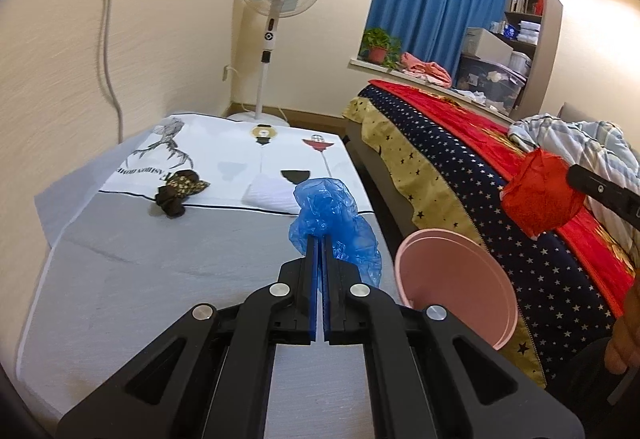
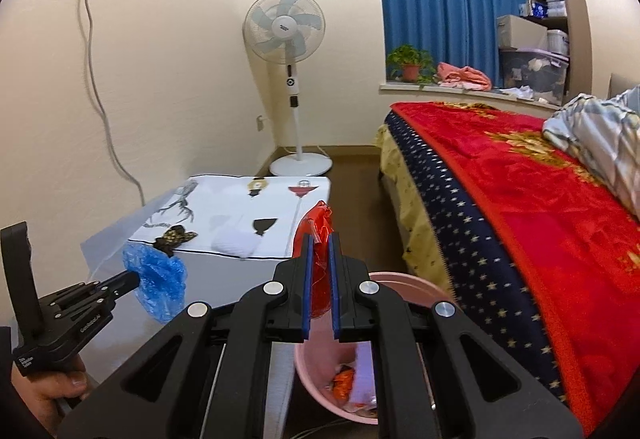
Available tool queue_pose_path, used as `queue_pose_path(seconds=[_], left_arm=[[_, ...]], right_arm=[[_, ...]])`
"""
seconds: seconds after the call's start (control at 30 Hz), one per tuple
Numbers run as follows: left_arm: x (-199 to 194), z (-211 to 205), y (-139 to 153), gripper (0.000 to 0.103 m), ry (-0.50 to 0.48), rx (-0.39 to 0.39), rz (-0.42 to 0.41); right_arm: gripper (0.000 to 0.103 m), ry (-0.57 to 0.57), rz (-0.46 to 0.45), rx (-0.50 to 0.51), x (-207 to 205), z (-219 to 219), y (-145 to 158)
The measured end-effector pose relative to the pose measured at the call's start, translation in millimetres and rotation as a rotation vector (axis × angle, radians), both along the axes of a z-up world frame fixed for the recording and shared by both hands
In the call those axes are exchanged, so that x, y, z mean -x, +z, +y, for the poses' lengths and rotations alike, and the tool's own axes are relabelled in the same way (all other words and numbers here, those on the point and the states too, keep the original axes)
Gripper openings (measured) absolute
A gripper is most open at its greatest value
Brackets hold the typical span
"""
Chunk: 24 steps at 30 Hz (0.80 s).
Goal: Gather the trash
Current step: 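Lift and carry the blue and red bags with both grippers over the pink bin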
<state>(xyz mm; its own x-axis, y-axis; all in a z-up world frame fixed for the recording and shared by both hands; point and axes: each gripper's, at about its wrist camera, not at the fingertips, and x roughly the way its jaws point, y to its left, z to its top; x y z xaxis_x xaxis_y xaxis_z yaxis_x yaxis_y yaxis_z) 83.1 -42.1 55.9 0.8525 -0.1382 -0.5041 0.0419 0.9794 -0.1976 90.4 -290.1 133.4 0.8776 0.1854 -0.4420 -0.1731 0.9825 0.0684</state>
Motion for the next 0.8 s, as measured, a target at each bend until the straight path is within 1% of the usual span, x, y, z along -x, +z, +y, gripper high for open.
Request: queue_pose_path(seconds=[0.17,0.37,0.8], left_arm=[[-0.7,-11.3,-0.3,0.001,-0.025,-0.022,-0.007],[-6.7,-17.8,-3.6,0.001,-0.032,-0.028,0.004],[-15.4,-29.1,-7.2,0.001,-0.047,-0.028,0.011]], right_arm=[[0.008,-0.044,0.007,-0.006,-3.2,-11.3,-6.5],[0.008,-0.077,0.031,-0.026,-9.0,-20.3,-17.5],[0.008,-0.107,0.038,-0.021,-13.3,-26.2,-25.7]])
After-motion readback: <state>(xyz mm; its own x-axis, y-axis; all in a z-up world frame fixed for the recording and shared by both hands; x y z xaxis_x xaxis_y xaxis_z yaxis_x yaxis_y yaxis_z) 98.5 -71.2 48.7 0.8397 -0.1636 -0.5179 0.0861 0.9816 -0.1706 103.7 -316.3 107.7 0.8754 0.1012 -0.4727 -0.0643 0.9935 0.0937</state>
